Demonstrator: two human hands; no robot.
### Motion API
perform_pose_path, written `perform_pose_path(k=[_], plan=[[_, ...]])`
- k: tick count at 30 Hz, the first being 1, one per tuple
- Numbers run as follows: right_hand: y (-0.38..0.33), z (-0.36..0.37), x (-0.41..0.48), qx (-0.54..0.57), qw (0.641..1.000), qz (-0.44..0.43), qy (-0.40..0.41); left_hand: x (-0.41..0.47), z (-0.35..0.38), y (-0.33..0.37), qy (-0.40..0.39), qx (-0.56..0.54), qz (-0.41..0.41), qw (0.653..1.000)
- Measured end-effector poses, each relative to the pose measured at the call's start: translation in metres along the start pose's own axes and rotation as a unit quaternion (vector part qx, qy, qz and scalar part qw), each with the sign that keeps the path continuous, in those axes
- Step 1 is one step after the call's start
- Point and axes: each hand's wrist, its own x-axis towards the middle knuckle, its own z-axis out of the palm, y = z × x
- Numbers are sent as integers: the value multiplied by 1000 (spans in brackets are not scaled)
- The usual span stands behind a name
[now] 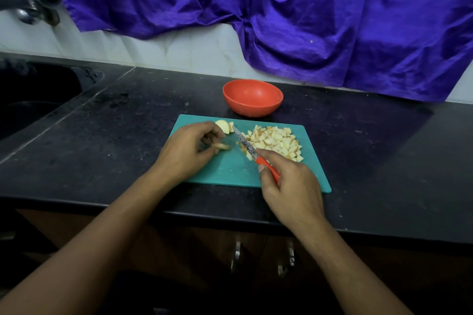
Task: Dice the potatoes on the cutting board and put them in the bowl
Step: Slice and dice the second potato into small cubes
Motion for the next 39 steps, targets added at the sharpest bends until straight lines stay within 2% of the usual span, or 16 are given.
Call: perform_pose_path(k=[3, 7, 10, 17, 26, 39], plan=[[-1, 0, 0, -2, 1000, 0, 2, -13, -7, -2, -35, -11, 23, 999], [-1, 0, 0, -9, 1000, -1, -3, -23, -16, -1, -66, -51, 14, 996], [-2, 0, -1, -23, 1000, -1, -6, -25, -14, -3, -42, -24, 16, 999], [-4, -1, -1, -28, 999, 7, -14, -17, 0, -1, -14, 85, -40, 995], [-8, -3, 1, -36, 999, 2, -32, -24, -9, 1, -54, -15, -47, 997], [-25, 10, -7, 0, 999, -7, -41, -26, -5, 7, -23, 23, -45, 998]])
